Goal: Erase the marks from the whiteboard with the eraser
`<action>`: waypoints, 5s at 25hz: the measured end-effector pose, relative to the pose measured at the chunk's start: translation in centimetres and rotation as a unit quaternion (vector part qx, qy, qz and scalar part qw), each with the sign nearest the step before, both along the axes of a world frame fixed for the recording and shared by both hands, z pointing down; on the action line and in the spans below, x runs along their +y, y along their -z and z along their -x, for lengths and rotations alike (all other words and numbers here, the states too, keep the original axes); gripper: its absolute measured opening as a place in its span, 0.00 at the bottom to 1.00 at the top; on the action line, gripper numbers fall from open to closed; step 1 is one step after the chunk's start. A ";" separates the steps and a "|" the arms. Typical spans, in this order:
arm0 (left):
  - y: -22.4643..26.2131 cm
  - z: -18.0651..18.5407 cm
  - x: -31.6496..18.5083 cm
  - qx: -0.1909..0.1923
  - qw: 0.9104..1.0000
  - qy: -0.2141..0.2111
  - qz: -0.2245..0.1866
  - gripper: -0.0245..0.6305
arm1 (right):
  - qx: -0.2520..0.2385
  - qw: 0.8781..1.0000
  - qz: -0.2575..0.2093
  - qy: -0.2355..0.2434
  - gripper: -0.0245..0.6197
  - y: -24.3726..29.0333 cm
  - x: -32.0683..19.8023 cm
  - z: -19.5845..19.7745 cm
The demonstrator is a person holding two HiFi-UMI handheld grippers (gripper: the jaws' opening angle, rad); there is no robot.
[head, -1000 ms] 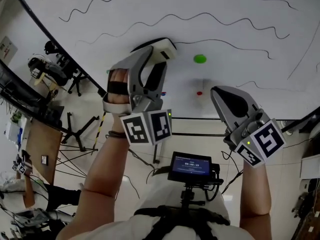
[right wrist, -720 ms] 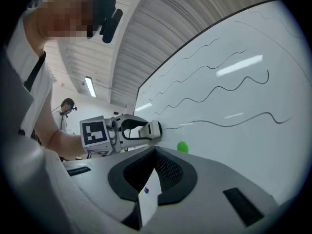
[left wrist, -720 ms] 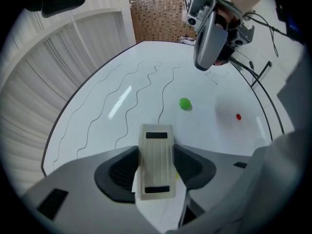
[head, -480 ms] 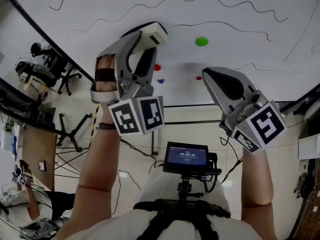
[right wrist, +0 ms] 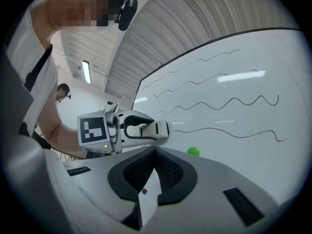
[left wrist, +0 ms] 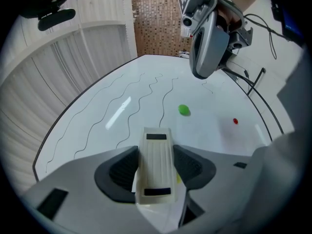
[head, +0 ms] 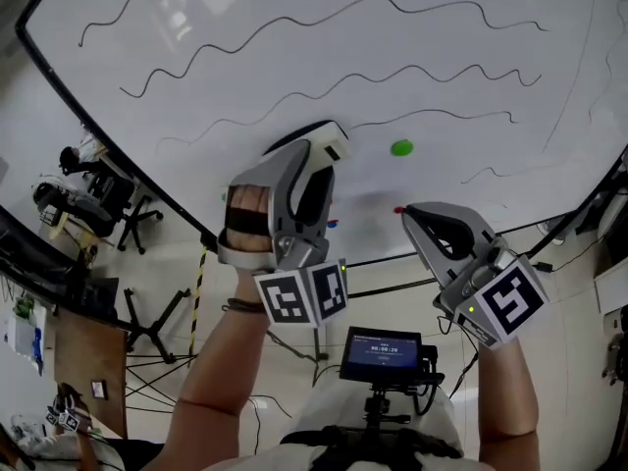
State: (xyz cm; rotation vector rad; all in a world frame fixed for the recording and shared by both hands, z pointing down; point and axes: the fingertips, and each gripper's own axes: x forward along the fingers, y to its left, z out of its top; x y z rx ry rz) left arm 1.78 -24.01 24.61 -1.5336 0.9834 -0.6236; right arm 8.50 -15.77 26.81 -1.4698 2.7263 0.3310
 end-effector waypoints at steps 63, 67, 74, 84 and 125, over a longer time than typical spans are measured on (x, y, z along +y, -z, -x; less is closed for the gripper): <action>0.2 -8.9 0.8 -0.001 0.997 0.066 -0.024 0.43 | -0.023 0.997 -0.009 0.071 0.05 -1.3 -1.1 -13.5; 0.1 -9.5 1.6 0.011 0.997 0.070 -0.022 0.43 | -0.026 0.998 0.001 0.061 0.05 -1.8 -0.1 -14.7; 1.9 -12.2 2.1 0.006 0.999 0.050 -0.020 0.43 | -0.028 0.998 -0.011 0.047 0.05 -0.6 -0.1 -16.3; 0.7 -18.6 3.1 -0.091 0.995 0.007 -0.038 0.43 | -0.035 0.998 -0.013 0.050 0.05 -1.7 0.2 -18.6; -1.1 -25.3 3.7 0.024 0.998 0.049 0.027 0.43 | -0.035 0.996 0.023 0.078 0.05 -4.2 1.1 -26.9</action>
